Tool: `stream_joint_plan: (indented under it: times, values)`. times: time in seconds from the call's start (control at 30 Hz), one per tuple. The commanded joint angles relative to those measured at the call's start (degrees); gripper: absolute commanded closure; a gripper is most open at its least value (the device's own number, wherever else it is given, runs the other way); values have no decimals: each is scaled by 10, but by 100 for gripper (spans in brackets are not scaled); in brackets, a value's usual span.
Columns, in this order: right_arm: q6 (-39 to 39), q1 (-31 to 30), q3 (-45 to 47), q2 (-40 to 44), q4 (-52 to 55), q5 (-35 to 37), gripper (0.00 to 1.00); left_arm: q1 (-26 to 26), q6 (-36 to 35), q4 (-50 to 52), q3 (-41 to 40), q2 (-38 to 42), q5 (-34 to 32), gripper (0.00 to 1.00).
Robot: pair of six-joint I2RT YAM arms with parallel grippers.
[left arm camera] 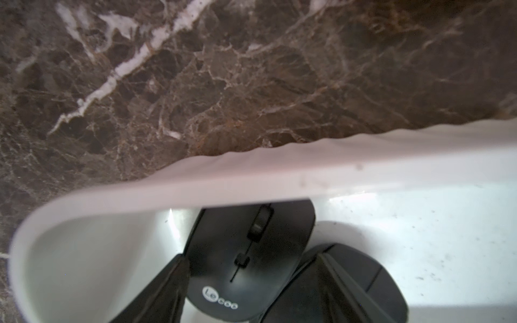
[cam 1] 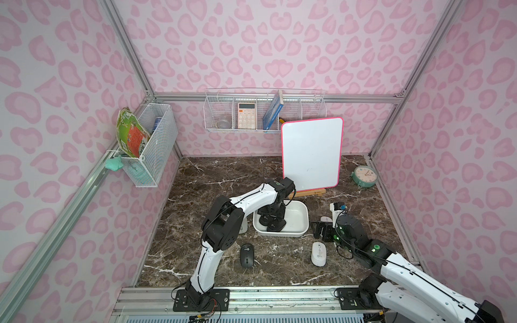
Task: Take out the mouse from the storage box
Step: Pick up the mouse from the storage box.
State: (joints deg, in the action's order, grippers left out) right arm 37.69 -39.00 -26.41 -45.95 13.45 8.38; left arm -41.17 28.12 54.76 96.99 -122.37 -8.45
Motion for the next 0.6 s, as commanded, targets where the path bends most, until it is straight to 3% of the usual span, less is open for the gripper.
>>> stream_joint_plan:
  times: [0.0,0.1,0.2,0.57]
  values:
    - [1,0,0,0,-12,-4,1,0,-2,-2,-11,16,19,20]
    - [0,0,6,1,-19,-8,1,3,-12,-17,-20,32,16,10]
    - [1,0,3,0,-19,-10,1,7,-24,-16,-17,31,13,6]
    - [-3,1,3,2,-14,-7,1,19,-37,-26,-17,-13,35,10]
